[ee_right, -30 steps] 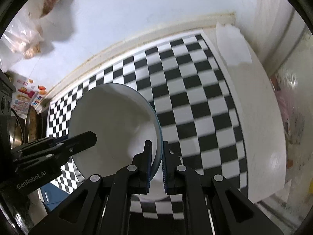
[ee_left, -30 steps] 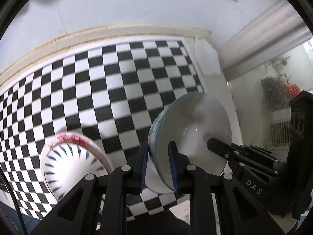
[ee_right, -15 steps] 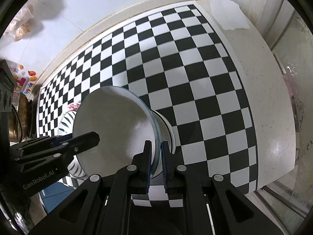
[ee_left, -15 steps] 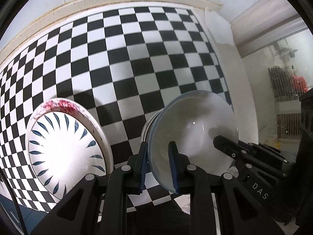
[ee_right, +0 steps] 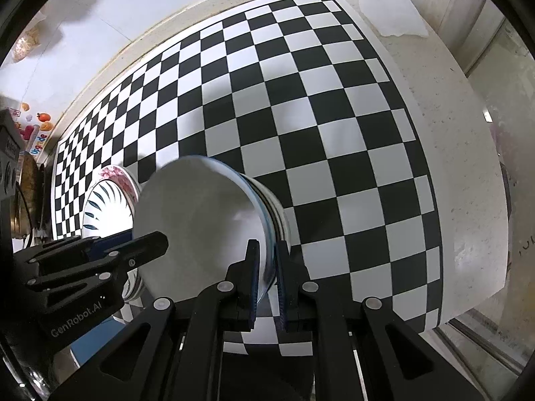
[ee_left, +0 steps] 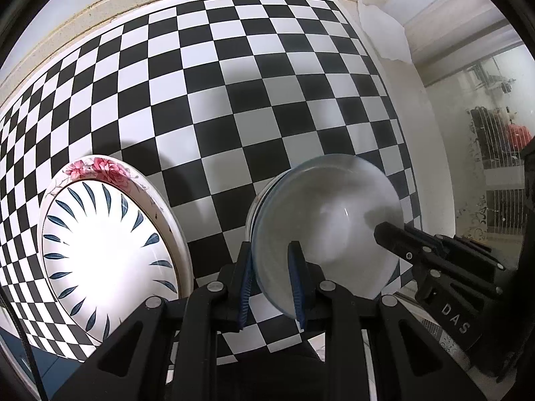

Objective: Organize plates and bowls
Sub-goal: 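Carry the nested bowls with both grippers and lower them into the dotted bowl, then open both grippers and pull them back from the bowl stack, then grasp the rim of the three-bowl stack with both grippers and lift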

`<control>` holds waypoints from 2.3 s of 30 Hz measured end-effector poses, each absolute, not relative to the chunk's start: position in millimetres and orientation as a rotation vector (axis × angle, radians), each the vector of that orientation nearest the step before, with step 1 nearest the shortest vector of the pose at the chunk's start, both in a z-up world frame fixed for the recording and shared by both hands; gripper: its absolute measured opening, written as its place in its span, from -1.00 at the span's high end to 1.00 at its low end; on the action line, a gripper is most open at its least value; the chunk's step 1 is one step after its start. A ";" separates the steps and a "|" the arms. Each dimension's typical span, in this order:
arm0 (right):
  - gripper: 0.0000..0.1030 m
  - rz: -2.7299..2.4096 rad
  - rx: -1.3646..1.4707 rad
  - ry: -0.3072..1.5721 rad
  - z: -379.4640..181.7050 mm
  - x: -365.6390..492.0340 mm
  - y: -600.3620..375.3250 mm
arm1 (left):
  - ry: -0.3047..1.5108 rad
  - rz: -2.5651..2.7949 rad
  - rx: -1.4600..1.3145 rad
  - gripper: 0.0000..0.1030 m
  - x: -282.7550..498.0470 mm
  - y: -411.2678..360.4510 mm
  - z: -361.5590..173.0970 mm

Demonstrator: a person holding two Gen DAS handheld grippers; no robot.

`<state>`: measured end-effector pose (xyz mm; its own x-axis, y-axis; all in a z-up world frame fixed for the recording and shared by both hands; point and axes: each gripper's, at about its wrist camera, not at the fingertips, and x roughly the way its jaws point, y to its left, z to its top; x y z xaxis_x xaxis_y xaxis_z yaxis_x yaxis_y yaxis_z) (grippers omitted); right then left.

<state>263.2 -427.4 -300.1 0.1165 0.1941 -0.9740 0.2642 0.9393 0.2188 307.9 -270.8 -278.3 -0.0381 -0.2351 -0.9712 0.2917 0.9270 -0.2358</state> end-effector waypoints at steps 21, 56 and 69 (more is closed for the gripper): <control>0.73 -0.048 0.332 1.383 -254.7 235.9 -413.7 | 1.391 -0.421 0.086 0.61 265.5 -239.9 -208.6; -0.70 -0.023 0.176 1.044 -66.2 82.0 -328.4 | 1.105 -0.377 0.037 0.06 140.0 -157.3 -82.3; -0.72 -0.040 0.446 1.117 -169.3 144.9 -405.6 | 1.331 -0.390 -0.081 0.06 237.1 -186.2 -180.5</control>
